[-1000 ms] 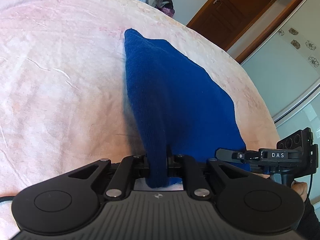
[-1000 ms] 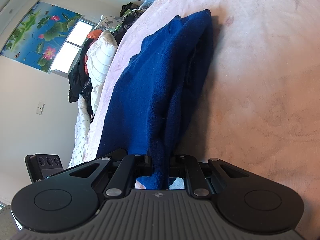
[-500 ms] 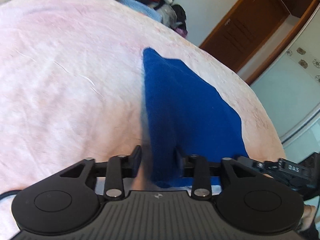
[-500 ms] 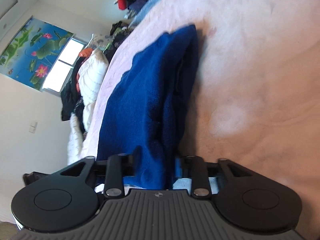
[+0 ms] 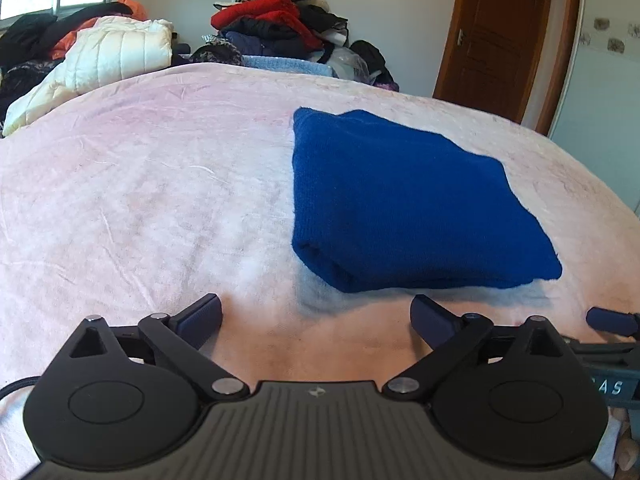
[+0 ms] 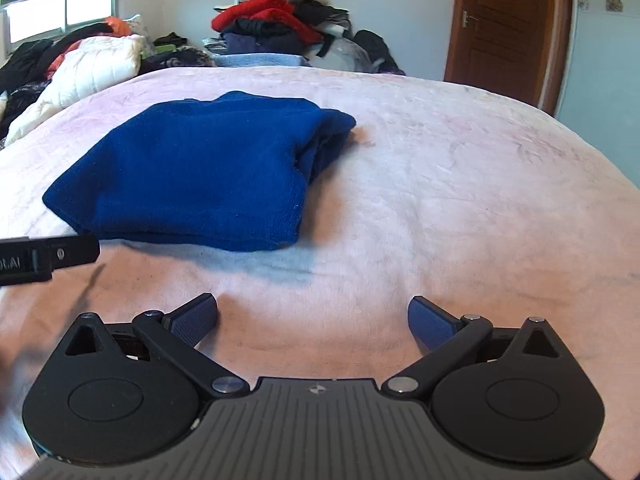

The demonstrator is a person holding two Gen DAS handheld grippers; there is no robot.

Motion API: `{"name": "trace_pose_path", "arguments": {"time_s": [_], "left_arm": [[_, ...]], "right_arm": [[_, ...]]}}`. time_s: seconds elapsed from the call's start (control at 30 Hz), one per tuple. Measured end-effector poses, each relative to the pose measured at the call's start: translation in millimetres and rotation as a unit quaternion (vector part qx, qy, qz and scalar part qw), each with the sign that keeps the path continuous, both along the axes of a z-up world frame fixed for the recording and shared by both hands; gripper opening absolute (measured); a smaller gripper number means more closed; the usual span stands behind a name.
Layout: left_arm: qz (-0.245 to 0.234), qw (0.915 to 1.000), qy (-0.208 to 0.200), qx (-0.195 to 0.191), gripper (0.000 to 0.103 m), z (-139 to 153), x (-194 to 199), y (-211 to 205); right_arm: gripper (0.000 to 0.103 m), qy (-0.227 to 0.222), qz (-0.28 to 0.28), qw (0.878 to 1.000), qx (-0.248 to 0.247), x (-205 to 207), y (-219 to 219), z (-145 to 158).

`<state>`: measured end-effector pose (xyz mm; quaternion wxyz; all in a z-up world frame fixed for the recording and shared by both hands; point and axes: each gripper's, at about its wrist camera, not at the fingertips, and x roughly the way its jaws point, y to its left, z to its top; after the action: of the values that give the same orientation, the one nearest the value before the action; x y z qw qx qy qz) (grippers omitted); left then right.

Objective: Fold small clothes

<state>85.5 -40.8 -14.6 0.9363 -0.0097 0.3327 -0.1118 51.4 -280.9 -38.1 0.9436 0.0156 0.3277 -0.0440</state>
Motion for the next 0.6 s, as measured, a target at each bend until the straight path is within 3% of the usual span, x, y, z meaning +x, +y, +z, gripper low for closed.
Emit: {"name": "trace_pose_path", "arguments": {"time_s": [0.07, 0.1, 0.6], "left_arm": [[-0.011, 0.9983, 0.006, 0.056, 0.103, -2.7, -0.3, -15.3], [-0.013, 0.9978, 0.003, 0.065, 0.103, -3.0, -2.5, -17.7], [-0.015, 0.9983, 0.003, 0.055, 0.103, -4.9, -1.2, -13.4]], "right_arm": [[0.103, 0.0, -0.006, 1.0, 0.005, 0.2, -2.2, -0.2], [0.103, 0.0, -0.007, 1.0, 0.005, 0.6, -2.5, -0.5], [0.103, -0.005, -0.005, 1.0, 0.008, -2.7, -2.3, -2.8]]}}
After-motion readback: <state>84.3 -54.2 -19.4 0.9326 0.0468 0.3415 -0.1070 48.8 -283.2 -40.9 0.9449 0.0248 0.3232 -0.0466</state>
